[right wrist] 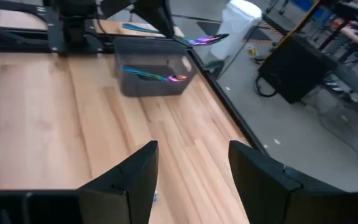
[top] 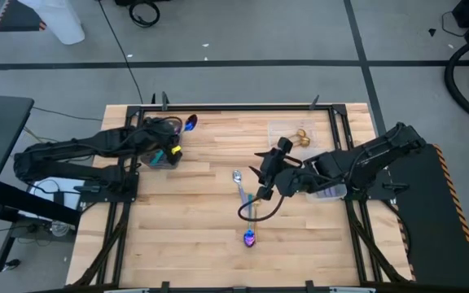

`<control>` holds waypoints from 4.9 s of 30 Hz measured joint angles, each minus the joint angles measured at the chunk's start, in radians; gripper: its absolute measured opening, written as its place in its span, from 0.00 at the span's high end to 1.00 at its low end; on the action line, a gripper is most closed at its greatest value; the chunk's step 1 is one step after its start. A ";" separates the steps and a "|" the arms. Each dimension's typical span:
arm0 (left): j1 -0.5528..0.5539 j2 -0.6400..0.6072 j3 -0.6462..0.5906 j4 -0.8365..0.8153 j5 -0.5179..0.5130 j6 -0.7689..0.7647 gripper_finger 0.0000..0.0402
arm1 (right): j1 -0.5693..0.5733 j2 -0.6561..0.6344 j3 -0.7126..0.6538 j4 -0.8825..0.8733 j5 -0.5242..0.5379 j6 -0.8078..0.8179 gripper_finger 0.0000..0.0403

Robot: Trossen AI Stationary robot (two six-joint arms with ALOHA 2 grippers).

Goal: Sort silverware by color (type)
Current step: Put the blue spoon into the black bin, then put the purple spoon into the bottom transparent bin

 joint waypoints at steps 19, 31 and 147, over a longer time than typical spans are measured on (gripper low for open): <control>0.039 0.029 -0.185 -0.034 -0.206 -0.064 0.95 | 0.000 0.000 0.000 -0.023 0.024 0.007 0.49; 0.117 0.029 -0.310 0.140 -0.240 -0.047 0.95 | 0.000 0.000 0.000 -0.004 0.023 -0.001 0.49; -0.047 0.029 -0.312 0.397 -0.049 0.044 0.62 | 0.000 0.000 -0.001 -0.004 0.015 -0.001 0.49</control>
